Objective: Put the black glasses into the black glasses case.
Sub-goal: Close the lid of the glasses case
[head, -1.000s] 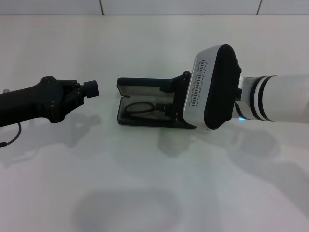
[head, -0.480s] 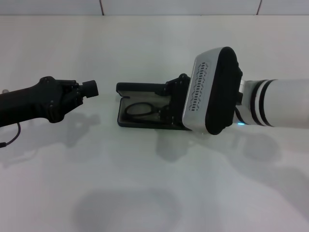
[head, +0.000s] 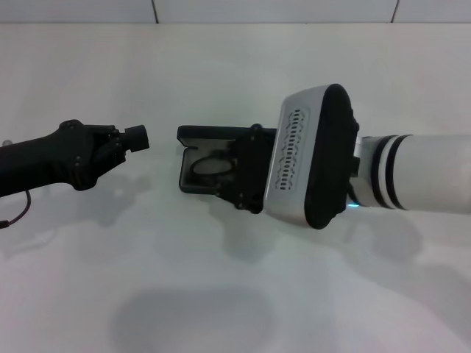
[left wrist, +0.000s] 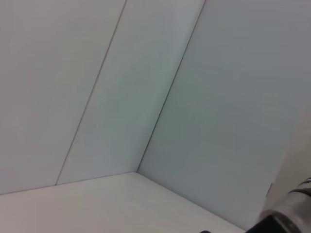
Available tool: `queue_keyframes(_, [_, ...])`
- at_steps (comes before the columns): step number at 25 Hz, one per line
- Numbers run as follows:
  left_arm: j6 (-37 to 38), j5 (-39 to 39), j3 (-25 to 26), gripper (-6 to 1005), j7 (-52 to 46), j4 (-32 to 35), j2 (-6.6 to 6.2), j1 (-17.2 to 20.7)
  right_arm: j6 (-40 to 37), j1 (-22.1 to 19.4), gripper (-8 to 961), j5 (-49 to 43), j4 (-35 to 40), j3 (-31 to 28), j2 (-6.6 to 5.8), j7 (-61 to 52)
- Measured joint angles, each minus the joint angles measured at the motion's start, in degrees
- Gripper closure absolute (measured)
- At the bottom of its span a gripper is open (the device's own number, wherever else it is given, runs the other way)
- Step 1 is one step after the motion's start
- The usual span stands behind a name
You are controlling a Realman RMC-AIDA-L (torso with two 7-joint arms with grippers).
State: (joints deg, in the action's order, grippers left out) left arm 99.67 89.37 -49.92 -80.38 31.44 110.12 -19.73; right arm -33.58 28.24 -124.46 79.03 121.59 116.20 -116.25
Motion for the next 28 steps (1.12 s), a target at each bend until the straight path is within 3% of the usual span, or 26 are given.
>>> queue_keyframes(7, [0.01,-0.04,0.01,1000,0.41,-0.05,0.01,0.56,0.78,-2.93,616,3.85,4.50,-1.75,-0.15,0.81])
queue_keyframes(14, [0.00,-0.41,0.09,1000,0.50,0.66,0.01,1.66,-2.66,-8.60,615,10.66,7.52,-12.25,-0.48,1.20])
queue_keyframes(20, [0.00,-0.44,0.09,1000,1.16,0.69,0.00,0.79,-19.95,-11.98,614,24.35,4.12,-30.40,-0.51,4.61])
queue_keyframes(24, [0.00,-0.22,0.09,1000,1.39,0.72,0.02,0.19,-36.87,-12.89,613,39.55,-7.66,-45.46,-0.51,16.01])
queue_keyframes(28, [-0.04,0.01,0.03,1000,2.43,0.73,0.23,0.12,-50.86,-12.65,594,45.29,-21.53,-58.15,-0.66,28.83])
